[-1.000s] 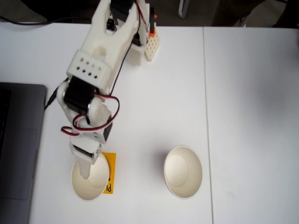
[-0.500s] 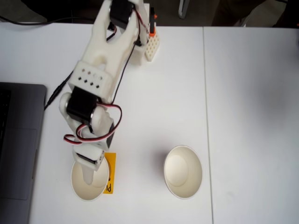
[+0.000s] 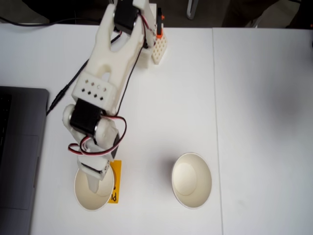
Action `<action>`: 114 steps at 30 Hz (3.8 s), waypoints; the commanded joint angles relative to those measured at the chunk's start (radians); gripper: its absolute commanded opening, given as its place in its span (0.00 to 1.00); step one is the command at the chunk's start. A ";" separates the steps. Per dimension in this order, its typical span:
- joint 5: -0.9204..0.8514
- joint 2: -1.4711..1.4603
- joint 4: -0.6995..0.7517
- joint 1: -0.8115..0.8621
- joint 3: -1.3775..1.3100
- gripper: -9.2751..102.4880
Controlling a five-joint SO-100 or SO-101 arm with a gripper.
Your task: Pickup cup and make a pile of cup.
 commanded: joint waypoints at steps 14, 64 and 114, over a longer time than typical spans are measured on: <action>0.002 0.015 -0.009 0.003 0.029 0.37; 0.000 -0.138 -0.155 0.044 0.044 0.36; -0.002 -0.092 -0.147 0.031 0.029 0.02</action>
